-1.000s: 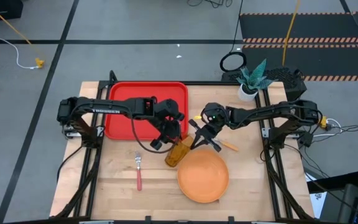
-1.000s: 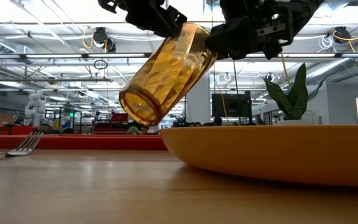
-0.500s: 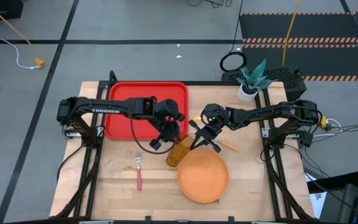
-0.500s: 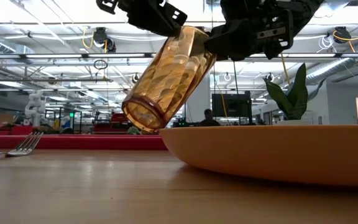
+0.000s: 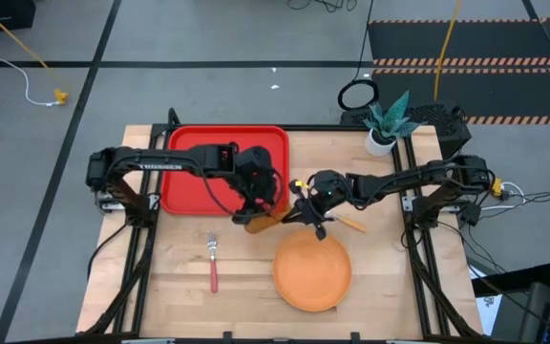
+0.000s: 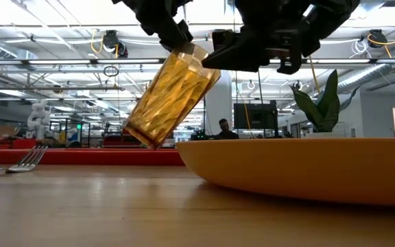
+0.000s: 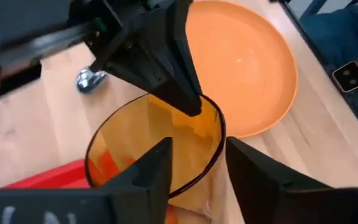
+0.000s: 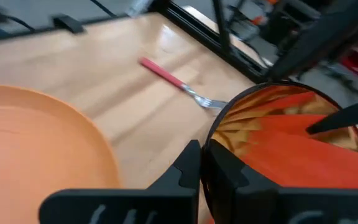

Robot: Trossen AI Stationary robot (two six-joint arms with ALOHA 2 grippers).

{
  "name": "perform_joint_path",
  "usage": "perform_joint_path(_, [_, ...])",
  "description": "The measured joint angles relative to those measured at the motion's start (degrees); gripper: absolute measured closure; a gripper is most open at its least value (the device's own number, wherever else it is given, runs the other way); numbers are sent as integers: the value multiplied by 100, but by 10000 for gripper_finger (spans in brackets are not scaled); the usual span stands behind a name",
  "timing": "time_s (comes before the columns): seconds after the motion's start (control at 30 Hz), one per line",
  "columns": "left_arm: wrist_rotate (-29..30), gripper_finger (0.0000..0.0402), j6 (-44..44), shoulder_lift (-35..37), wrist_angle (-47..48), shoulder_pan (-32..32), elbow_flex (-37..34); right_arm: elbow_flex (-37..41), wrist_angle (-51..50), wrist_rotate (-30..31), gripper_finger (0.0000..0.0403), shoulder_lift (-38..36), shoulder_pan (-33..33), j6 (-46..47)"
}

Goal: Pick and place plate/cup/fork/spoon on tray
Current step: Put the brown cup on the red tray

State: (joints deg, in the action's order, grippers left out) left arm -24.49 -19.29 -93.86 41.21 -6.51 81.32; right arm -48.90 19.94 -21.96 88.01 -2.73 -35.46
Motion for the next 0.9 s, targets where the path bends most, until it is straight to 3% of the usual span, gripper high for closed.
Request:
perform_joint_path(0.2, [489,213,-72,12,163,312,7,0,-1,189,402,0,101,-161])
perform_joint_path(0.4, [637,211,-137,-29,219,678,11,0,48,-39,402,7,221,-326])
perform_joint_path(0.5, [1027,213,-219,-27,212,872,11,0,78,-54,401,7,248,-350])
perform_joint_path(0.63, [1403,241,-553,-31,233,1015,7,0,90,-59,400,7,250,-348])
perform_joint_path(0.9, [1384,329,-1059,-89,230,1041,0,-2,92,-76,398,4,250,-383])
